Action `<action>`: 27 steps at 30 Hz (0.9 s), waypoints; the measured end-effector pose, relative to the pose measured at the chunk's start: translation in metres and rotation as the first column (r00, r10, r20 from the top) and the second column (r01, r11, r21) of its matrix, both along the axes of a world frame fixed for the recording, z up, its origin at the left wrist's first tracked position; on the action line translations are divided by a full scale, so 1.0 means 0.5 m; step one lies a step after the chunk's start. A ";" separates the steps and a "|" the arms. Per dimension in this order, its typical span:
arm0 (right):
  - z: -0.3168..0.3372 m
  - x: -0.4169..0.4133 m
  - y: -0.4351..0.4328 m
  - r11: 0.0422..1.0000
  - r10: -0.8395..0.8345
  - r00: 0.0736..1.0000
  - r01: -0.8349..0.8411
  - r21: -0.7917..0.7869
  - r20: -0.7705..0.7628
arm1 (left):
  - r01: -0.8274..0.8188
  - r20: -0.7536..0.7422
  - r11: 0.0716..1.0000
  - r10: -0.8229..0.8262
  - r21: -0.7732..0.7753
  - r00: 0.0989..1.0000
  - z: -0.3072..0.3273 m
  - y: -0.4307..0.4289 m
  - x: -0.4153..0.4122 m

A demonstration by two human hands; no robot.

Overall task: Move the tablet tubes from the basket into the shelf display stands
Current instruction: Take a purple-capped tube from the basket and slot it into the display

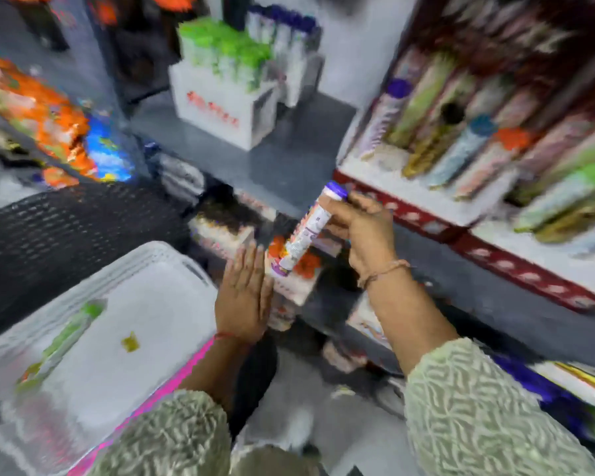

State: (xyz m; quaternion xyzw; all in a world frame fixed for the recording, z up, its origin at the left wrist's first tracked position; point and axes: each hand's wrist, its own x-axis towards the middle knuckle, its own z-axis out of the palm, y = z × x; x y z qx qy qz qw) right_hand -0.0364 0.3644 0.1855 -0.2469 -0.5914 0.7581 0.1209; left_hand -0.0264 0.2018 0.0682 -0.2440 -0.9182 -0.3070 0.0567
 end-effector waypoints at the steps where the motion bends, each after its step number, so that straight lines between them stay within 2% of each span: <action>1: 0.033 0.029 0.047 0.998 -0.057 0.998 0.058 0.037 -0.040 | 0.072 -0.058 0.997 -0.072 0.011 0.996 0.026 0.049 -0.008; 6: 0.158 0.143 0.227 0.950 -0.239 0.954 0.268 0.159 -0.179 | 0.371 -0.168 0.929 -0.366 -0.002 0.915 0.119 0.256 -0.003; 9: 0.209 0.180 0.307 0.889 -0.308 0.939 0.341 0.306 -0.154 | 0.463 -0.180 0.886 -0.459 -0.020 0.870 0.133 0.349 0.012; 11: 0.239 0.188 0.343 0.815 -0.338 0.936 0.341 0.468 -0.095 | 0.500 -0.176 0.864 -0.501 -0.051 0.847 0.118 0.380 0.019; 14: 0.283 0.189 0.388 0.729 -0.331 0.943 0.273 0.627 -0.026 | 0.515 -0.143 0.848 -0.529 -0.124 0.837 0.083 0.391 0.027; 19: 0.334 0.179 0.435 0.503 -0.263 0.965 0.148 0.851 -0.013 | 0.490 -0.116 0.855 -0.511 -0.168 0.852 0.074 0.393 0.029; 24: 0.331 0.165 0.464 0.323 -0.244 0.954 -0.090 0.942 0.175 | 0.477 -0.095 0.856 -0.502 -0.201 0.860 0.067 0.395 0.025; 27: 0.312 0.154 0.468 0.253 -0.268 0.930 -0.184 0.950 0.252 | 0.485 -0.078 0.843 -0.513 -0.231 0.855 0.072 0.394 0.022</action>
